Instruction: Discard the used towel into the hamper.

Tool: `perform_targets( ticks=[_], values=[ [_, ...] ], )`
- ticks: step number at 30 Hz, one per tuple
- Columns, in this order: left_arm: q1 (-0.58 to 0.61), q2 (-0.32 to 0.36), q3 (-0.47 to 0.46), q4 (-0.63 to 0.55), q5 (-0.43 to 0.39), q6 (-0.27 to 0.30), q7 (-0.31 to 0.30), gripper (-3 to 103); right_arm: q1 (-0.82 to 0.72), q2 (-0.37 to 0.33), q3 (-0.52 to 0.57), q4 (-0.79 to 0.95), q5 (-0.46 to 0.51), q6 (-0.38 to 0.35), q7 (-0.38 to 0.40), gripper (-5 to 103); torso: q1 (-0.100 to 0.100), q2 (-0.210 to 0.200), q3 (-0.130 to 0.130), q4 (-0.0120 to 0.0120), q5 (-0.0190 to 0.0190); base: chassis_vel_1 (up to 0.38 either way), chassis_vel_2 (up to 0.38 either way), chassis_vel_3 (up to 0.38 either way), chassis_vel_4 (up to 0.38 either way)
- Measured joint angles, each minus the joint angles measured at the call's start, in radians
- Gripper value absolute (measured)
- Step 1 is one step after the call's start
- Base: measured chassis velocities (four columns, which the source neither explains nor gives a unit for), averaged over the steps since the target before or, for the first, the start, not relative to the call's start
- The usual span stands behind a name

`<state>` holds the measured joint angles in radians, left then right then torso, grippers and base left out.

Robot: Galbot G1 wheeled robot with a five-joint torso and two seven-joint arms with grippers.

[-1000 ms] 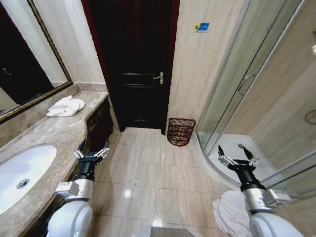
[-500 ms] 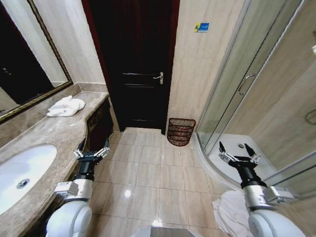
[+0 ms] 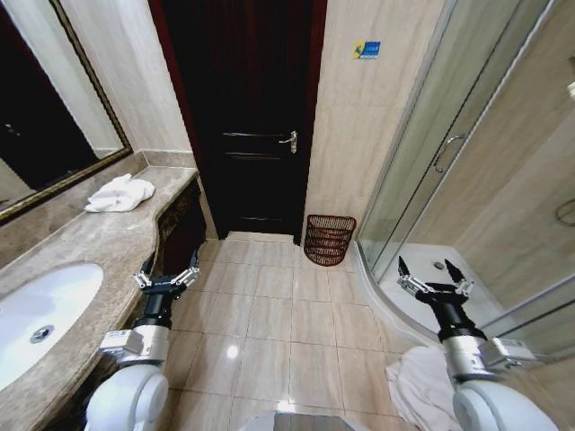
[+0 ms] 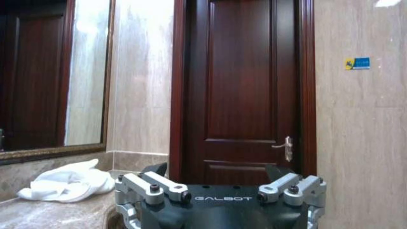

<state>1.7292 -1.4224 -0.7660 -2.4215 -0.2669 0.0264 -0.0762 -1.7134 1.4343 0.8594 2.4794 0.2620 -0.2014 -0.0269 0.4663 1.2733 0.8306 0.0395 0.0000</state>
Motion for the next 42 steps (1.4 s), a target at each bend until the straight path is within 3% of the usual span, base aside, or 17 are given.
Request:
perform_targets(
  ticks=[42],
  values=[
    [0.004, 0.003, -0.005, 0.012, 0.012, -0.019, 0.006, 100, -0.003, -0.008, -0.002, -0.002, 0.016, 0.01, -0.014, 100, 0.0, 0.0, 0.0, 0.0, -0.0001, -0.008, 0.007, 0.006, -0.007]
  ],
)
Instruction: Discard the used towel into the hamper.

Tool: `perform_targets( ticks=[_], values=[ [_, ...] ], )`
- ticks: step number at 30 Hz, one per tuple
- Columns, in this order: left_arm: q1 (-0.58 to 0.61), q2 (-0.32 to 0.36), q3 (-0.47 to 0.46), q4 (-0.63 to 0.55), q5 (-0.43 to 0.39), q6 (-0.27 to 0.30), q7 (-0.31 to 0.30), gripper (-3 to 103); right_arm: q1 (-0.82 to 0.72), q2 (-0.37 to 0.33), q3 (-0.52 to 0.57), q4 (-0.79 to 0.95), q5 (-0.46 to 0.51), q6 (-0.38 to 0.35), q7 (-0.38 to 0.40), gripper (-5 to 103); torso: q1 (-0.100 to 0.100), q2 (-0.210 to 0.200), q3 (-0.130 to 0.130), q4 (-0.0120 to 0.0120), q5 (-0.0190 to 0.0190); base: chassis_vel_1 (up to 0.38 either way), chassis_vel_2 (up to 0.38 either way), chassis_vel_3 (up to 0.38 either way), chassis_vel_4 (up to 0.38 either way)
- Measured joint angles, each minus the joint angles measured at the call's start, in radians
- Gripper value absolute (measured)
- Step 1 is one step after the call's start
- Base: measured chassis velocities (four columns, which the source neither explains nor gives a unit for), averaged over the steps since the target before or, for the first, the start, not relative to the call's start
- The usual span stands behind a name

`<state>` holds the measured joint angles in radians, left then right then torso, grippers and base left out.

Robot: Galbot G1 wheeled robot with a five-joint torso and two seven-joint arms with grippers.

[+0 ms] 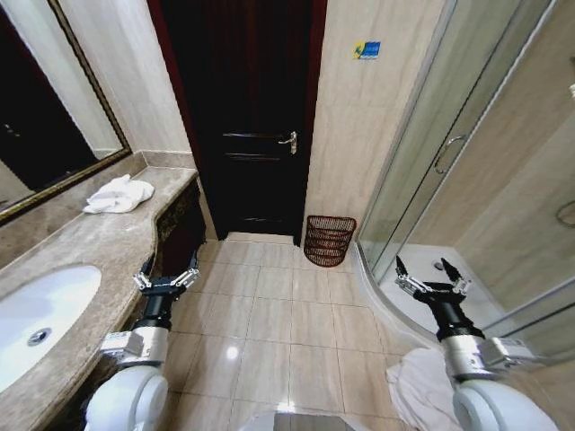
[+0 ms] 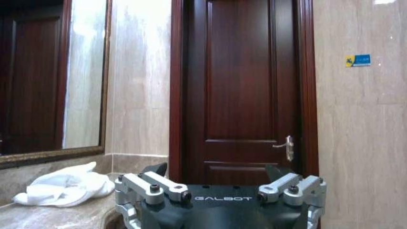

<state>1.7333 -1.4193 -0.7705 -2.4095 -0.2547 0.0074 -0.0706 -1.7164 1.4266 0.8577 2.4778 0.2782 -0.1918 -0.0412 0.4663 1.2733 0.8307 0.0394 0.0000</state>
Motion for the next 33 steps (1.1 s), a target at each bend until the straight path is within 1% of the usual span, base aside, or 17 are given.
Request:
perform_targets(
  ticks=[10, 17, 22, 33],
  values=[
    [0.003, -0.001, 0.0, 0.001, 0.009, -0.011, 0.012, 100, 0.0, 0.0, -0.001, 0.0, 0.003, 0.002, 0.002, 100, 0.0, 0.0, 0.0, 0.0, -0.0001, -0.064, 0.066, 0.056, -0.072],
    [0.003, 0.0, 0.0, 0.001, 0.009, -0.011, 0.012, 100, -0.001, 0.004, -0.002, 0.0, 0.003, 0.008, 0.003, 100, 0.0, 0.0, 0.0, 0.0, 0.0, -0.067, 0.057, 0.067, -0.064],
    [-0.003, 0.0, 0.0, 0.002, 0.01, -0.025, 0.003, 100, -0.005, 0.002, 0.001, 0.0, 0.006, 0.009, 0.003, 100, 0.0, 0.0, 0.0, 0.0, 0.0, -0.052, 0.077, 0.07, -0.063],
    [0.004, 0.001, 0.0, 0.01, 0.013, -0.026, 0.005, 100, -0.001, 0.015, -0.002, -0.002, 0.004, 0.009, 0.002, 100, 0.0, 0.0, 0.0, 0.0, 0.0001, -0.069, 0.058, 0.067, -0.064]
  ],
)
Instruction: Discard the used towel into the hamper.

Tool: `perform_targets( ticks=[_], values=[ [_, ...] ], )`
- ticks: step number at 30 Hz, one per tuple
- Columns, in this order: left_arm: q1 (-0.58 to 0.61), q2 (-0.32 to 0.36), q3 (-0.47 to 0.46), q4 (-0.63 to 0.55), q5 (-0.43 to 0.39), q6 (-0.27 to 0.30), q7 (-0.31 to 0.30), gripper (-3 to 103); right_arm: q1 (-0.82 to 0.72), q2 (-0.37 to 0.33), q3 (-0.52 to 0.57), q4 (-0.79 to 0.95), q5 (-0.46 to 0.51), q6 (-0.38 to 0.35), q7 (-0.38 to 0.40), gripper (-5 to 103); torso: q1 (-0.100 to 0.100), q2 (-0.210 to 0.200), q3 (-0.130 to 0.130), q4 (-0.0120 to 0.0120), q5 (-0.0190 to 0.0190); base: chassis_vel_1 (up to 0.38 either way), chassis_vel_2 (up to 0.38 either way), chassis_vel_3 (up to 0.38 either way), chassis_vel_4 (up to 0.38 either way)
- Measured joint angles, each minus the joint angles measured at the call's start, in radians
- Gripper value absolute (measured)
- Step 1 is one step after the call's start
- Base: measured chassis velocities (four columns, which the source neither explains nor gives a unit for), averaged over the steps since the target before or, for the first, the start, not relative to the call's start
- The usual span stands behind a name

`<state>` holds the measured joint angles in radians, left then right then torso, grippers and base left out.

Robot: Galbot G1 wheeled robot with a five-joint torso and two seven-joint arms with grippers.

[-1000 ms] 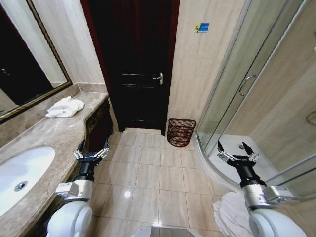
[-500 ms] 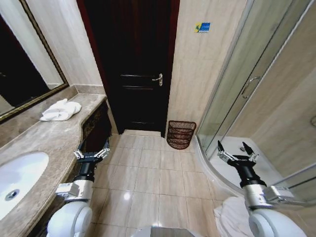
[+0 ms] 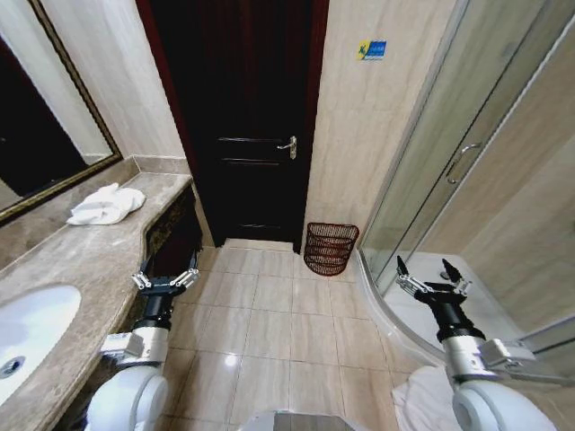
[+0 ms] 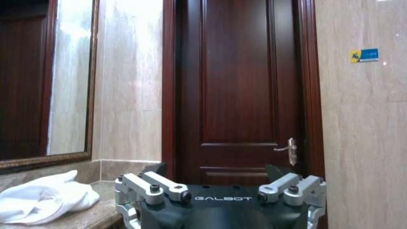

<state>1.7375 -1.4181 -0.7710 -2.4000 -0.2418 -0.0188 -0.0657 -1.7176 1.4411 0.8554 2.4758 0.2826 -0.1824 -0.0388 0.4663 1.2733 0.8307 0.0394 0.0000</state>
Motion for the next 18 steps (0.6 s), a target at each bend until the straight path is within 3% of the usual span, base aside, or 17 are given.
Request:
perform_targets(
  ticks=[18],
  values=[
    [0.002, -0.003, -0.002, 0.008, 0.012, 0.0, 0.007, 100, 0.001, 0.003, 0.001, -0.003, -0.001, 0.005, 0.0, 100, 0.0, 0.0, 0.0, 0.0, -0.0001, -0.042, 0.088, 0.09, -0.046]
  ],
)
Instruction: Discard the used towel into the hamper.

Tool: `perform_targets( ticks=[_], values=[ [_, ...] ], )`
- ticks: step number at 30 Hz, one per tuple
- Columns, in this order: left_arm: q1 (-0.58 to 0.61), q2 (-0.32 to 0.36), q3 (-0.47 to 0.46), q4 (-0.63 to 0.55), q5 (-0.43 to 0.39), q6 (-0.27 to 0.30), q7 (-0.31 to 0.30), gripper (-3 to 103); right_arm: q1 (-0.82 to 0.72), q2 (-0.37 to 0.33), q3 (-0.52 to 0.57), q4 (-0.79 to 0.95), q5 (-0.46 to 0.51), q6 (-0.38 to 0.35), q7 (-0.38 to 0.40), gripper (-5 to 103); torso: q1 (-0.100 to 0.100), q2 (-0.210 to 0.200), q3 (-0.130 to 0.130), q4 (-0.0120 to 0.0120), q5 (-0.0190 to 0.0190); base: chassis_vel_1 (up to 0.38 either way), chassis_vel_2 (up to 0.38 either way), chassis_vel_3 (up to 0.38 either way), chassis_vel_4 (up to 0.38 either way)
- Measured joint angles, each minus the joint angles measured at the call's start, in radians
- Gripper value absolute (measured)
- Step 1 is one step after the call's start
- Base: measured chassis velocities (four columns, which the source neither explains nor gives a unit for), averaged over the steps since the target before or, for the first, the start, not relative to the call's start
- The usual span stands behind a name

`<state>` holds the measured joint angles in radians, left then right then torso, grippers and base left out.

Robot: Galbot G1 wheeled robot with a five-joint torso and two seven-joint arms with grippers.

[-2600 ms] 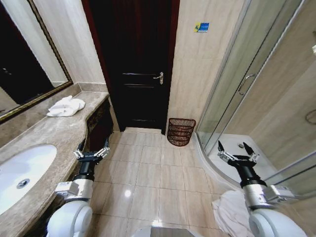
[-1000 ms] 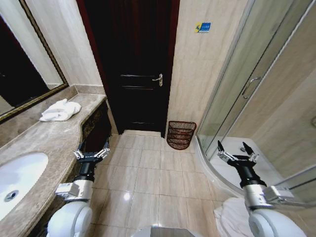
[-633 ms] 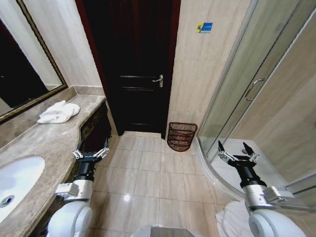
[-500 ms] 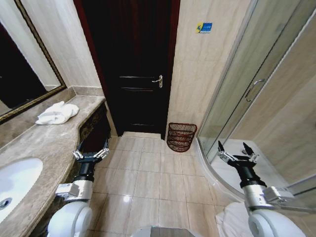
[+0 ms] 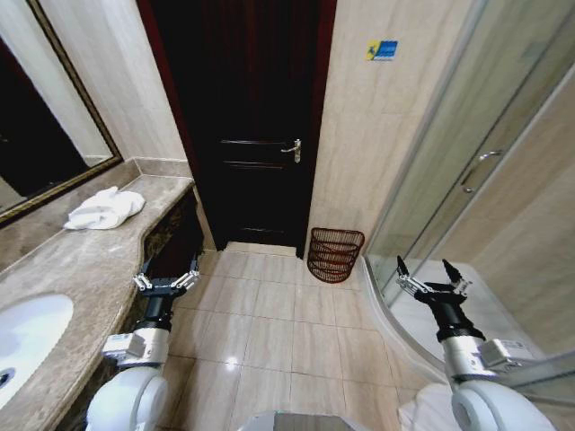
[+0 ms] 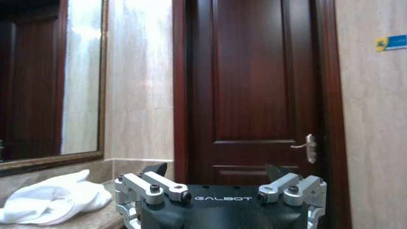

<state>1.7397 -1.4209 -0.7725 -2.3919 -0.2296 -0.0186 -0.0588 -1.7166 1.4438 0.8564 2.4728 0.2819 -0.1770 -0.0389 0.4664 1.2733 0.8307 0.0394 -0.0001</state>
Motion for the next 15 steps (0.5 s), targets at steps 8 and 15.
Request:
perform_targets(
  ticks=[8, 15],
  values=[
    [0.001, -0.001, 0.0, 0.003, 0.003, -0.005, 0.0, 100, 0.002, -0.003, 0.001, 0.0, 0.0, 0.0, 0.001, 100, 0.0, 0.0, 0.0, 0.0, 0.0, 0.01, 0.137, 0.125, 0.004],
    [0.003, -0.006, 0.001, 0.007, 0.013, -0.012, 0.004, 100, -0.002, -0.002, 0.004, 0.0, 0.0, 0.0, 0.0, 100, 0.0, 0.0, 0.0, 0.0, 0.0001, 0.049, 0.166, 0.173, 0.036]
  ],
)
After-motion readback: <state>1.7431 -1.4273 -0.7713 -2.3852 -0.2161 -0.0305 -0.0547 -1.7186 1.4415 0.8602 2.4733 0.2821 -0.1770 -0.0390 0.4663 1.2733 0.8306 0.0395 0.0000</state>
